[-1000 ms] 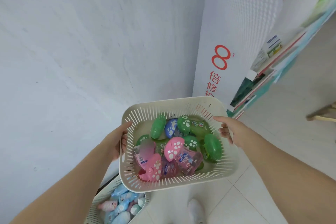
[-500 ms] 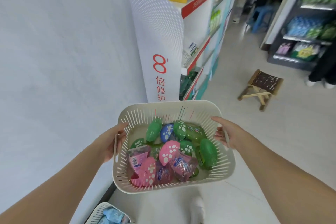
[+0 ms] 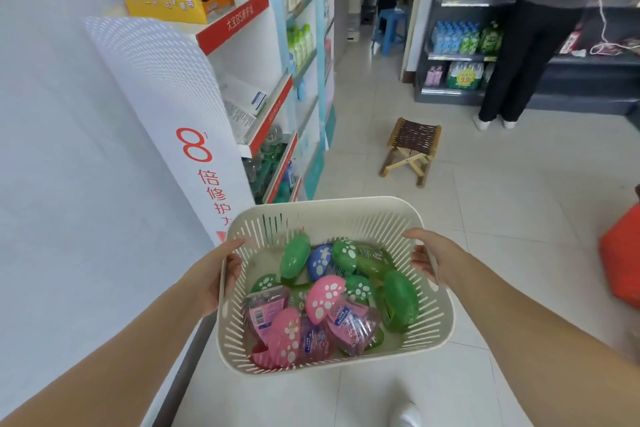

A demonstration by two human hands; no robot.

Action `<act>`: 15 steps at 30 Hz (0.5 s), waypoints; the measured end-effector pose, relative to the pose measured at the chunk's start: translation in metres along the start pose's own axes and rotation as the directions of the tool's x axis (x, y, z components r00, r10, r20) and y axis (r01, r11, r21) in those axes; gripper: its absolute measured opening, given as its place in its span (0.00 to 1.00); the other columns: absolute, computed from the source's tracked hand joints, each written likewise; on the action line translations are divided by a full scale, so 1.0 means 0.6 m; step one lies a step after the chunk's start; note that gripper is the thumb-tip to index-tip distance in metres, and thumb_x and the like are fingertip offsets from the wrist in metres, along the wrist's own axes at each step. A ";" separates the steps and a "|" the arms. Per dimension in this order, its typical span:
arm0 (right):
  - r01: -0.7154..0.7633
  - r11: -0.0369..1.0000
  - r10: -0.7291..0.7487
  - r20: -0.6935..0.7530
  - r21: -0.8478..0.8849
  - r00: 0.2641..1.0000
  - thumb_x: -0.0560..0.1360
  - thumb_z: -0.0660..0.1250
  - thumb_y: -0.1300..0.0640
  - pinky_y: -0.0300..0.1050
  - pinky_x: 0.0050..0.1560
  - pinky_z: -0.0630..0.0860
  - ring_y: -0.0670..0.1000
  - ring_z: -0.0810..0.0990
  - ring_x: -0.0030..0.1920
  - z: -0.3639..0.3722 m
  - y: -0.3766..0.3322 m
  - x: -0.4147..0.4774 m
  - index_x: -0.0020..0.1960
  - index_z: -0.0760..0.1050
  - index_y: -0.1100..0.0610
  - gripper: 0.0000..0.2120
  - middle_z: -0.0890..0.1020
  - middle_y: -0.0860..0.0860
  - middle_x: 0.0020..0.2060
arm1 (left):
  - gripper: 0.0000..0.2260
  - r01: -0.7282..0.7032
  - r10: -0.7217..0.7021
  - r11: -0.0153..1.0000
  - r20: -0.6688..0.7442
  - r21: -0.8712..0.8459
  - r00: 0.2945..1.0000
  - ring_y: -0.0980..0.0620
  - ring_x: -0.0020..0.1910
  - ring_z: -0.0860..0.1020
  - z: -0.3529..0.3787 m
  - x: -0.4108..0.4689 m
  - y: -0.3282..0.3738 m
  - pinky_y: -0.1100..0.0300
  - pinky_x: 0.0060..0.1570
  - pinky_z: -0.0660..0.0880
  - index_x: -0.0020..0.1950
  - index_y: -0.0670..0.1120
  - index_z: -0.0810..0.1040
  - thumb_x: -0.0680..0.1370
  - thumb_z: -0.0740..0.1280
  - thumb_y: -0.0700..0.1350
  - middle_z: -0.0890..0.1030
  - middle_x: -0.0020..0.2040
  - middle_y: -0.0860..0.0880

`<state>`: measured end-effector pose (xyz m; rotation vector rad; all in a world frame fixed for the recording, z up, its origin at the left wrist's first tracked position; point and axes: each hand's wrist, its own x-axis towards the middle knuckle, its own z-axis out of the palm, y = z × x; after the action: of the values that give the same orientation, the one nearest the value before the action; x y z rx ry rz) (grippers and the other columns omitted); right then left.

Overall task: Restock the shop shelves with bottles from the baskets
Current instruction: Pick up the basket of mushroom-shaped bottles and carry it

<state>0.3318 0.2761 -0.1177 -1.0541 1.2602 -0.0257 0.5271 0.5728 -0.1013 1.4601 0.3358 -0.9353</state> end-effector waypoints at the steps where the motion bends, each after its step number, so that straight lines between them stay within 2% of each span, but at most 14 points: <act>1: -0.007 1.000 0.007 0.000 0.016 1.000 0.69 0.73 0.53 0.29 0.16 0.64 0.44 0.72 0.17 -0.016 -0.006 0.010 0.42 0.69 0.59 0.14 0.73 0.51 0.30 | 0.14 0.005 -0.005 1.000 -0.001 0.021 1.000 0.59 0.18 0.71 0.020 0.008 0.002 0.71 0.18 0.69 0.33 0.46 0.71 0.72 0.71 0.50 0.73 0.21 0.52; 5: -0.034 0.999 0.034 -0.002 0.012 0.999 0.70 0.72 0.53 0.29 0.14 0.59 0.43 0.68 0.13 -0.076 -0.047 0.056 0.39 0.68 0.58 0.14 0.72 0.50 0.29 | 0.15 0.029 -0.027 0.997 -0.021 0.065 0.999 0.59 0.18 0.71 0.106 0.042 0.016 0.72 0.19 0.68 0.32 0.45 0.72 0.72 0.71 0.51 0.73 0.21 0.51; 11: -0.020 1.000 0.020 0.033 -0.001 0.999 0.70 0.72 0.53 0.30 0.14 0.59 0.43 0.67 0.13 -0.147 -0.143 0.127 0.38 0.68 0.58 0.14 0.71 0.51 0.29 | 0.13 0.042 -0.037 0.996 -0.066 0.075 0.997 0.58 0.17 0.66 0.218 0.091 0.040 0.72 0.18 0.64 0.34 0.45 0.74 0.71 0.71 0.52 0.70 0.22 0.52; 15: 0.019 0.999 -0.017 0.057 -0.031 0.998 0.71 0.72 0.53 0.29 0.13 0.58 0.42 0.67 0.13 -0.176 -0.213 0.163 0.38 0.67 0.57 0.14 0.71 0.50 0.29 | 0.12 0.023 -0.022 1.000 -0.080 0.013 0.997 0.59 0.17 0.65 0.272 0.118 0.056 0.72 0.18 0.63 0.45 0.45 0.77 0.70 0.71 0.53 0.70 0.21 0.53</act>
<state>0.3511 0.0854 -0.1003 -1.0858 1.2031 0.0106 0.5398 0.3926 -0.1054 1.5114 0.4061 -0.9010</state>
